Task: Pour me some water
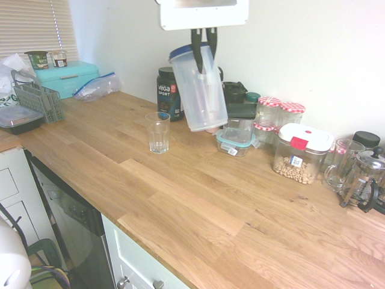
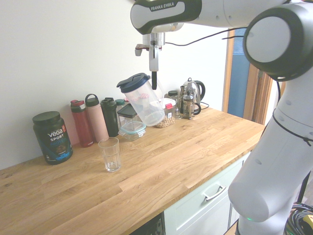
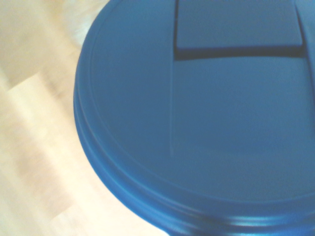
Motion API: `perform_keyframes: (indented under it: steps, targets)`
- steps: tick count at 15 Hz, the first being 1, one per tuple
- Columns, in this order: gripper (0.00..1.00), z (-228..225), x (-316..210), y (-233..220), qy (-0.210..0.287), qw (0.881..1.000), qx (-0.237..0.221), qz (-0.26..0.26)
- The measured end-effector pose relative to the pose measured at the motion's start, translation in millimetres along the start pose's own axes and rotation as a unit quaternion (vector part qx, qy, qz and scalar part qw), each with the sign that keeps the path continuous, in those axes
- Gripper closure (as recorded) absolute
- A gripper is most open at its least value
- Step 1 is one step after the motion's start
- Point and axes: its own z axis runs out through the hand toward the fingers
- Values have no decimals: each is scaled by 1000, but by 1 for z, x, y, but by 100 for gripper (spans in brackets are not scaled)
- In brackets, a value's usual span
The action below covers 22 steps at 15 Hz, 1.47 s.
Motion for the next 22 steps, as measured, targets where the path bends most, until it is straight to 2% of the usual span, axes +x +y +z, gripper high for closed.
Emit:
perform_keyframes:
  steps: [3,6,10,14,16,22]
  targets:
    - [100,37,-11,67,16,996,30,87]
    - [100,65,-35,114,30,984,57,168]
    - [100,91,-62,143,73,958,79,268]
    - [100,109,-99,163,130,923,84,353]
    - [100,112,-117,163,155,908,85,381]
    - [100,141,-141,167,141,900,87,403]
